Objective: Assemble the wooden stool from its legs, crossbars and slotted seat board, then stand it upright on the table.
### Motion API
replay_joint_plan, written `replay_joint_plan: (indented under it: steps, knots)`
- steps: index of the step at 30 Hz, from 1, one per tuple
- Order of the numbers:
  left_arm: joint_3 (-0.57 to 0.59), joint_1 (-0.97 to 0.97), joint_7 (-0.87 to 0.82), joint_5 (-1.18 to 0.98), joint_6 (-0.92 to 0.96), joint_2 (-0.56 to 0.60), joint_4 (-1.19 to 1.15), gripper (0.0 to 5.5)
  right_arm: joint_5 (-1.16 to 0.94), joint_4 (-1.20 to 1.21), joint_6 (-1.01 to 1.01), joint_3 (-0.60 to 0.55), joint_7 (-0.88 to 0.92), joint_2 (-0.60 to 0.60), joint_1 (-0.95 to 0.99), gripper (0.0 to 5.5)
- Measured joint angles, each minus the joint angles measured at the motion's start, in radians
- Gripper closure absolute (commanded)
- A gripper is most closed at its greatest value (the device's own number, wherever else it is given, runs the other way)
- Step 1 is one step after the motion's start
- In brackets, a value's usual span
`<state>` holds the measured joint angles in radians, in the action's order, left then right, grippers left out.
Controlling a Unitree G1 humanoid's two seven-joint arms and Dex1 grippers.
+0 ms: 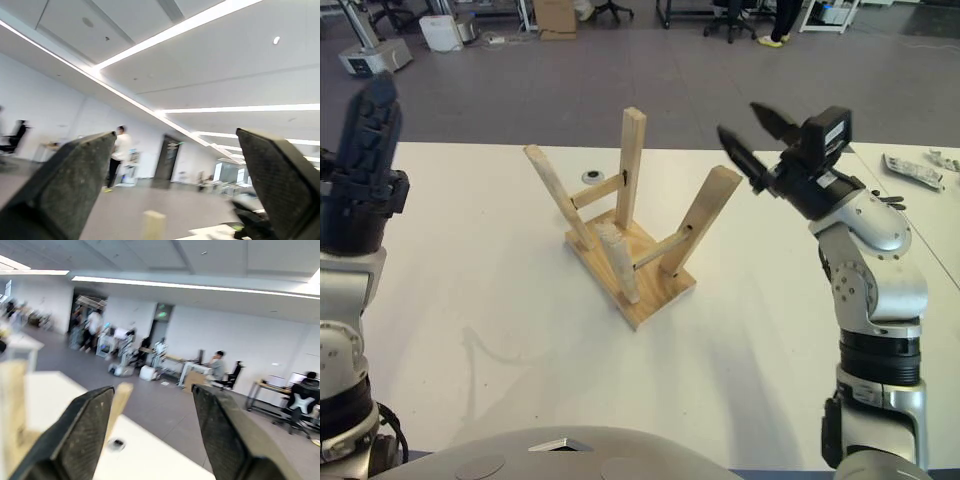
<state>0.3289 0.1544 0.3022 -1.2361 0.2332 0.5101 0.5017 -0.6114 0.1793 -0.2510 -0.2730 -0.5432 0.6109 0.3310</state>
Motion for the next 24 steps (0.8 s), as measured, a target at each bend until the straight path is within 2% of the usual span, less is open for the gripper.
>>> replay_joint_plan:
  steps: [3, 5, 6, 11, 14, 16, 18, 21, 24]
  knots:
    - [-0.007, 0.103, 0.072, 0.251, -0.039, 0.118, -0.318, 1.08, 0.051, -0.047, 0.02, -0.027, 0.084, -0.029, 0.02, 2.6]
    - [-0.06, 0.164, 0.129, 0.455, -0.095, 0.179, -0.558, 1.08, -0.04, -0.01, -0.014, -0.04, 0.07, -0.068, 0.005, 2.6]
    - [-0.088, 0.178, 0.172, 0.556, -0.138, 0.191, -0.677, 1.08, -0.12, 0.064, -0.059, -0.028, 0.006, -0.073, -0.034, 2.6]
    - [-0.091, 0.18, 0.249, 0.631, -0.199, 0.141, -0.748, 1.08, -0.13, 0.089, -0.121, 0.003, -0.126, -0.009, -0.072, 2.6]
    - [-0.09, 0.186, 0.263, 0.659, -0.204, 0.109, -0.755, 1.08, 0.099, 0.008, -0.028, 0.09, -0.171, 0.091, -0.076, 2.6]
    - [-0.088, 0.186, 0.27, 0.667, -0.204, 0.093, -0.752, 1.08, 0.231, -0.078, 0.039, 0.126, -0.155, 0.111, -0.071, 2.6]
    - [-0.096, 0.186, 0.28, 0.7, -0.214, 0.082, -0.749, 1.08, 0.287, -0.174, 0.081, 0.126, -0.084, 0.082, -0.01, 2.6]
    - [-0.15, 0.222, 0.314, 0.775, -0.235, 0.059, -0.808, 1.08, 0.24, -0.227, 0.124, 0.013, 0.066, -0.012, 0.136, 2.6]
    - [-0.192, 0.265, 0.333, 0.862, -0.291, 0.049, -0.943, 1.08, 0.285, -0.431, 0.211, -0.108, 0.244, -0.012, 0.205, 2.6]
